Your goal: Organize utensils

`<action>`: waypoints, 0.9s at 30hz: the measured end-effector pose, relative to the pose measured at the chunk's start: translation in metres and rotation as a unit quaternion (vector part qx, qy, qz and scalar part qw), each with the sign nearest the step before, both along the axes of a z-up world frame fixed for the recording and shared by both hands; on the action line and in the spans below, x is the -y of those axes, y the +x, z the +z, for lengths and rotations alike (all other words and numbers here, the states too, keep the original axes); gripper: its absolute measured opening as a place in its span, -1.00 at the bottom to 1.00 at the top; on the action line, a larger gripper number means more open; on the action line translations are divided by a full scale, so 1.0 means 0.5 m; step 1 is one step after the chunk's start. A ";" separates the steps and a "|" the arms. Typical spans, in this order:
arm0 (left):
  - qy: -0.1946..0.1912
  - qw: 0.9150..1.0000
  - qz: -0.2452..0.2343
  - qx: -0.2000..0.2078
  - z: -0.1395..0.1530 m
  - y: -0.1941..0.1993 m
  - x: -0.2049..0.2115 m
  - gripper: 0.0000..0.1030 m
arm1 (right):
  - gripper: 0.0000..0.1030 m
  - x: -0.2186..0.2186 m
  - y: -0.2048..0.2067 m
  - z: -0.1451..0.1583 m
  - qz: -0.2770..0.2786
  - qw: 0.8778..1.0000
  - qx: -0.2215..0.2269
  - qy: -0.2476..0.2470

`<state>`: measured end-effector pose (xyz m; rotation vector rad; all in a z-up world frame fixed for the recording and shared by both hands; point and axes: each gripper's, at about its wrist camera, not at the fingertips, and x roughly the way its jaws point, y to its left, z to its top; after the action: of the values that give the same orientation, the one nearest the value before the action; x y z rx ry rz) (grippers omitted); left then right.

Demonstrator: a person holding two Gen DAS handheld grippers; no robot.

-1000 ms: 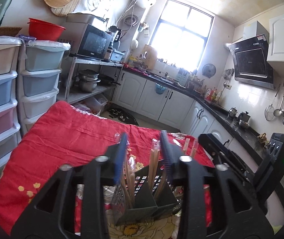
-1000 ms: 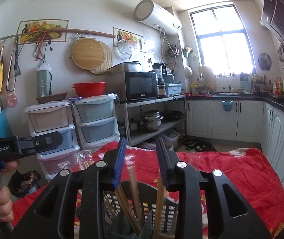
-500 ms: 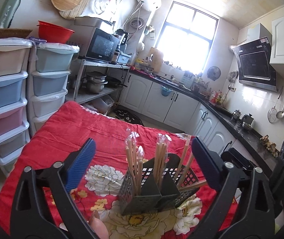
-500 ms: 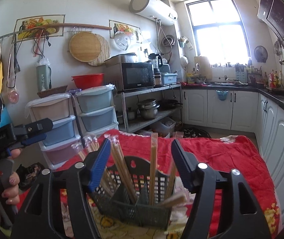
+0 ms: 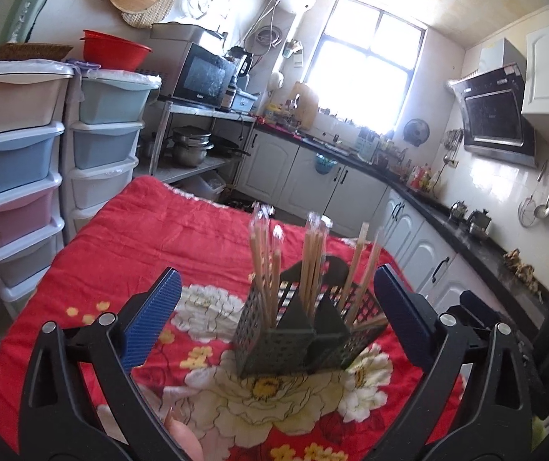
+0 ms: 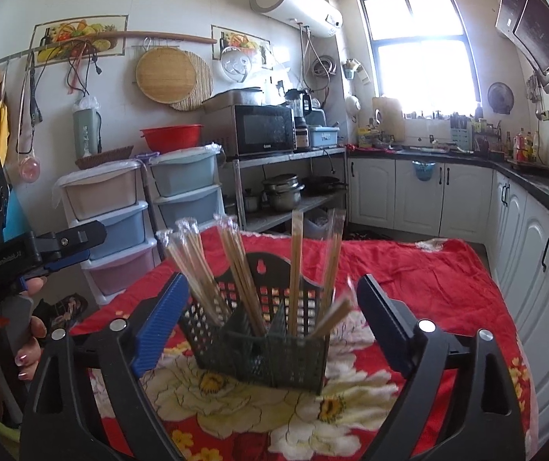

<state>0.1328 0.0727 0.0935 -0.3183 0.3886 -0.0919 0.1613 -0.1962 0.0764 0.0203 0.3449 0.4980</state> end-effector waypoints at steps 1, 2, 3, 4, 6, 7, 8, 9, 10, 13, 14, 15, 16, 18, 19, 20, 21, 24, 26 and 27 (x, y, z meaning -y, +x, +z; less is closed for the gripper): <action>0.005 1.000 0.002 -0.005 -0.007 -0.005 0.003 0.79 | 0.72 0.002 -0.005 -0.006 0.000 1.000 -0.004 -0.001; 0.008 1.000 0.002 -0.009 -0.015 -0.010 0.005 0.79 | 0.75 0.003 -0.009 -0.011 -0.001 1.000 -0.007 -0.002; 0.009 1.000 0.002 -0.012 -0.020 -0.012 0.007 0.79 | 0.78 0.005 -0.014 -0.018 -0.001 1.000 -0.012 -0.003; 0.011 1.000 0.003 -0.018 -0.029 -0.017 0.009 0.79 | 0.79 0.006 -0.016 -0.022 -0.001 1.000 -0.016 -0.004; 0.017 1.000 0.005 -0.025 -0.043 -0.023 0.014 0.79 | 0.80 0.008 -0.022 -0.038 -0.001 1.000 -0.029 -0.006; 0.020 0.999 0.008 -0.029 -0.050 -0.027 0.014 0.79 | 0.81 0.009 -0.024 -0.042 -0.001 0.999 -0.033 -0.008; 0.022 0.999 0.010 -0.034 -0.059 -0.030 0.016 0.79 | 0.81 0.010 -0.026 -0.050 -0.002 0.999 -0.039 -0.010; 0.023 0.999 0.011 -0.037 -0.063 -0.031 0.017 0.79 | 0.82 0.012 -0.027 -0.057 -0.003 0.999 -0.044 -0.012; 0.024 0.999 0.013 -0.043 -0.074 -0.034 0.018 0.79 | 0.82 0.013 -0.027 -0.063 -0.003 0.999 -0.049 -0.012; 0.028 0.998 0.020 -0.053 -0.093 -0.039 0.021 0.79 | 0.83 0.017 -0.028 -0.086 -0.005 0.997 -0.069 -0.017; 0.028 0.998 0.021 -0.053 -0.097 -0.041 0.023 0.79 | 0.83 0.017 -0.030 -0.094 -0.005 0.997 -0.075 -0.018; 0.028 0.998 0.021 -0.053 -0.102 -0.044 0.025 0.79 | 0.83 0.018 -0.031 -0.103 -0.005 0.996 -0.081 -0.020; 0.033 0.998 0.018 -0.056 -0.110 -0.046 0.030 0.79 | 0.83 0.018 -0.032 -0.111 -0.006 0.996 -0.087 -0.023; 0.041 0.997 0.017 -0.058 -0.117 -0.049 0.037 0.79 | 0.84 0.016 -0.032 -0.121 -0.007 0.995 -0.096 -0.026; 0.046 0.997 0.017 -0.057 -0.122 -0.051 0.041 0.79 | 0.84 0.017 -0.032 -0.128 -0.007 0.994 -0.102 -0.027; 0.051 0.997 0.017 -0.056 -0.126 -0.053 0.044 0.79 | 0.84 0.017 -0.033 -0.137 -0.007 0.994 -0.110 -0.027; 0.052 0.997 0.018 -0.056 -0.129 -0.054 0.046 0.79 | 0.84 0.017 -0.034 -0.142 -0.008 0.993 -0.113 -0.027; 0.057 0.997 0.018 -0.049 -0.141 -0.063 0.053 0.79 | 0.85 0.021 -0.040 -0.161 -0.014 0.992 -0.119 -0.029; 0.063 0.997 0.016 -0.046 -0.147 -0.067 0.058 0.79 | 0.85 0.024 -0.044 -0.170 -0.020 0.992 -0.118 -0.032; 0.064 0.997 0.014 -0.045 -0.152 -0.070 0.060 0.79 | 0.85 0.024 -0.046 -0.172 -0.022 0.992 -0.118 -0.031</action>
<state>0.0979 0.0427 0.0177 -0.2024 0.4777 -0.0246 0.1383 -0.2082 -0.0094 0.0261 0.5912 0.4406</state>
